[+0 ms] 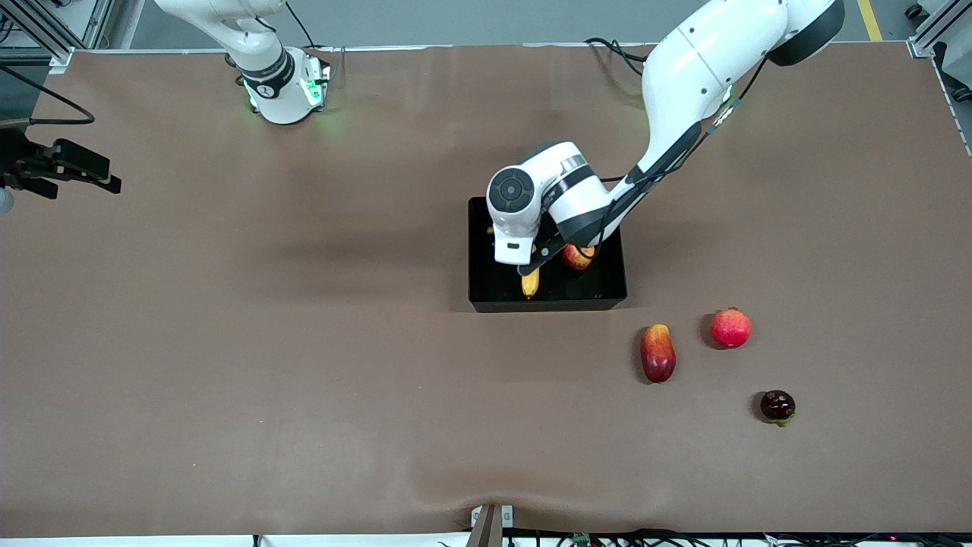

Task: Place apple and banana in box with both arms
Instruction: 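Lower the banana into the tray and open the left gripper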

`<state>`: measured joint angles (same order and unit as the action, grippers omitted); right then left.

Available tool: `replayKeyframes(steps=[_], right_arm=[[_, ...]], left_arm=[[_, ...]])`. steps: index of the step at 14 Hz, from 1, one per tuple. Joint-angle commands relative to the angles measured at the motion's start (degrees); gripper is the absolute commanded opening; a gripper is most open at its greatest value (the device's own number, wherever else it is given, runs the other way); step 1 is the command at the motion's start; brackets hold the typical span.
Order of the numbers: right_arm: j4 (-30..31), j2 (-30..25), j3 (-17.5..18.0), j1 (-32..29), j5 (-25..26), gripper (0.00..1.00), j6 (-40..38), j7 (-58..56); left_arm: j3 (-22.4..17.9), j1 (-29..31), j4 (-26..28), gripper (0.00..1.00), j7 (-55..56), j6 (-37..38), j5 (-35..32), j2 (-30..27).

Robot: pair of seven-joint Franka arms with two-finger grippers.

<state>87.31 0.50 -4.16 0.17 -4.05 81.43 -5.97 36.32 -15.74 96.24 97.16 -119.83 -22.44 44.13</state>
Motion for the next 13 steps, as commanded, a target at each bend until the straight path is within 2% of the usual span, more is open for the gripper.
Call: replayKeyframes(steps=[1,2,3,7,10,13], right_arm=[[0.1,-0.1,0.0,0.5,-0.6,1.0,0.0,0.6],[0.1,-0.1,0.0,0.6,-0.4,1.0,0.1,0.6],[0.0,-0.2,0.0,0.5,-0.4,1.0,0.2,0.5],[-1.3,-0.1,-0.1,0.2,-1.0,1.0,0.4,0.5],[-1.3,-0.1,0.0,0.7,-0.3,1.0,0.4,0.5],[-1.3,0.0,0.0,0.8,-0.4,1.0,0.9,0.5]], left_arm=[[-3.3,-4.0,-4.0,0.41,2.4,-1.0,-1.3,3.0],[-4.1,-4.7,-4.2,0.81,2.4,-1.0,-1.3,2.9],[-4.4,-4.9,-4.3,1.0,1.9,-1.0,-1.4,2.5],[-4.4,-3.8,-6.8,1.0,0.7,1.3,-1.6,-0.4],[-4.2,-2.5,-11.6,1.0,-5.4,9.9,-1.5,-5.1],[-4.1,2.6,-12.3,1.0,-16.8,17.6,-0.6,-13.3]])
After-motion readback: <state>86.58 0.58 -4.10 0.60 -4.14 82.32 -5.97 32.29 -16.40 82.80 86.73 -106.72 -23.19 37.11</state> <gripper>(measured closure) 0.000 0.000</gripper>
